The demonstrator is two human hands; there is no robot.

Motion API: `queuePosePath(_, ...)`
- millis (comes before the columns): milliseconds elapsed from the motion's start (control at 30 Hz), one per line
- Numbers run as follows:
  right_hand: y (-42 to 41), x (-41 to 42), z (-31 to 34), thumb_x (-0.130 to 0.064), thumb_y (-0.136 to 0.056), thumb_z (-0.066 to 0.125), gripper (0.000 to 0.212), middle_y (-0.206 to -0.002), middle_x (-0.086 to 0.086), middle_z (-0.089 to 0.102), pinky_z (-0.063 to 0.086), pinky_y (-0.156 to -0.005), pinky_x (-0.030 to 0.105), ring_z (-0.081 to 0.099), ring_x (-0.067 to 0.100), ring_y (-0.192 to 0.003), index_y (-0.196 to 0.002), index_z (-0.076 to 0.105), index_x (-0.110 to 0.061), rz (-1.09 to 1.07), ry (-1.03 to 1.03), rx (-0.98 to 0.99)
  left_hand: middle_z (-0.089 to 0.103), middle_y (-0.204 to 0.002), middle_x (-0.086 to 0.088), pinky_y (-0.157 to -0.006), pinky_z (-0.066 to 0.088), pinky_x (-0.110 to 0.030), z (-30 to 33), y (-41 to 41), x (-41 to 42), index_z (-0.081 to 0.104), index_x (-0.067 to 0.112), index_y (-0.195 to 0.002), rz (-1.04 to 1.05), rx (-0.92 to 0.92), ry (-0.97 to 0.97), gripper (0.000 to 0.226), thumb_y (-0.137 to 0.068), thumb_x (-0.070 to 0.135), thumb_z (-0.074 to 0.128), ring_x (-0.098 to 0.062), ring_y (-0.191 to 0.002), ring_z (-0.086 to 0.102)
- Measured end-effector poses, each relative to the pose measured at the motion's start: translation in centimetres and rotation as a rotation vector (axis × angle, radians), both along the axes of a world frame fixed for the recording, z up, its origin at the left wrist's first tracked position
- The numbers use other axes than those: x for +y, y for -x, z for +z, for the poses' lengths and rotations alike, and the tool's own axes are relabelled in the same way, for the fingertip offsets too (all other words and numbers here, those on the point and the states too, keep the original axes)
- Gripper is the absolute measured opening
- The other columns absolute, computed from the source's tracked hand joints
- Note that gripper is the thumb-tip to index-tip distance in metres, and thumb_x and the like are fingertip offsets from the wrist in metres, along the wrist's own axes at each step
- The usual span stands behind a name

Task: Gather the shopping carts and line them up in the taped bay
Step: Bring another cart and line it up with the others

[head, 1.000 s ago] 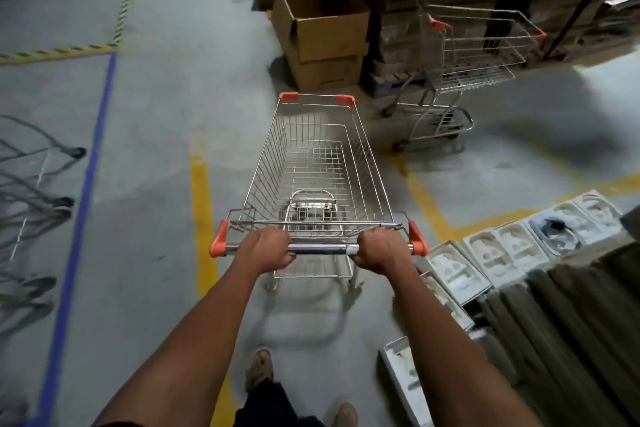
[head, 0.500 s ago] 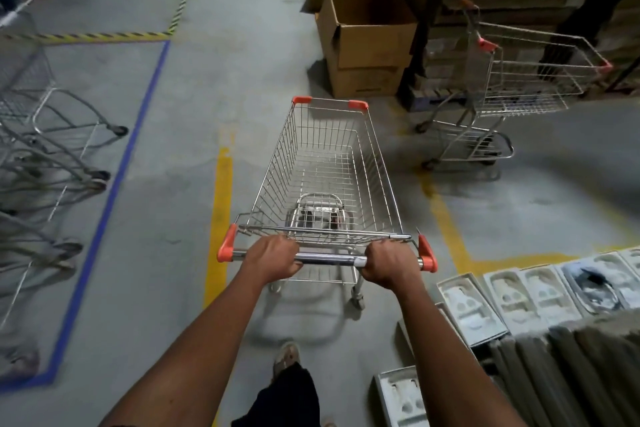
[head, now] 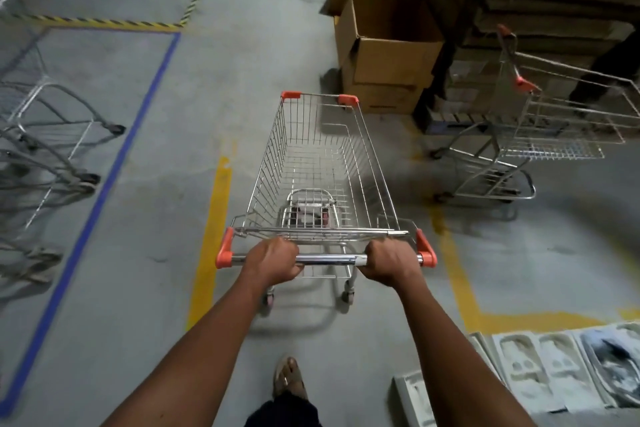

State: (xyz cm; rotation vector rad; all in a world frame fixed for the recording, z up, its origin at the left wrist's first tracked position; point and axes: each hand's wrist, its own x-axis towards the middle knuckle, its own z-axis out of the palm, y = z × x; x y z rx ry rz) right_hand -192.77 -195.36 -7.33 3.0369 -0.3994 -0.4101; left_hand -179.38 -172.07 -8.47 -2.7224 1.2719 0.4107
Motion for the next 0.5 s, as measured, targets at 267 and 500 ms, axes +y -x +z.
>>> queuePosePath(267,-10.6,-6.3,-0.8,-0.06,-0.085,0.049,0.039,-0.069,-0.005,0.06,0.056,-0.064,0.033,0.064,0.022,-0.063,-0.078,0.061,-0.023,0.055,-0.008,0.023,0.072,-0.099,-0.01,-0.077,0.051,-0.033,0.3,-8.8,-5.2,0.071,0.015,-0.102,0.034,-0.011,-0.002,0.037,-0.092,0.046,0.055,-0.028,-0.092,0.068)
queuePosePath(500,-20.6,-12.4,-1.1,-0.06,-0.085,0.049,0.04,-0.062,-0.006,0.053,0.041,-0.056,0.028,0.06,0.021,-0.057,-0.074,0.057,-0.022,0.116,0.004,0.004,0.072,-0.098,-0.01,-0.076,0.053,-0.034,0.7,-17.2,-10.5,0.071,0.016,-0.101,0.091,0.008,0.018,0.035,-0.09,0.045,0.055,-0.03,-0.09,0.069)
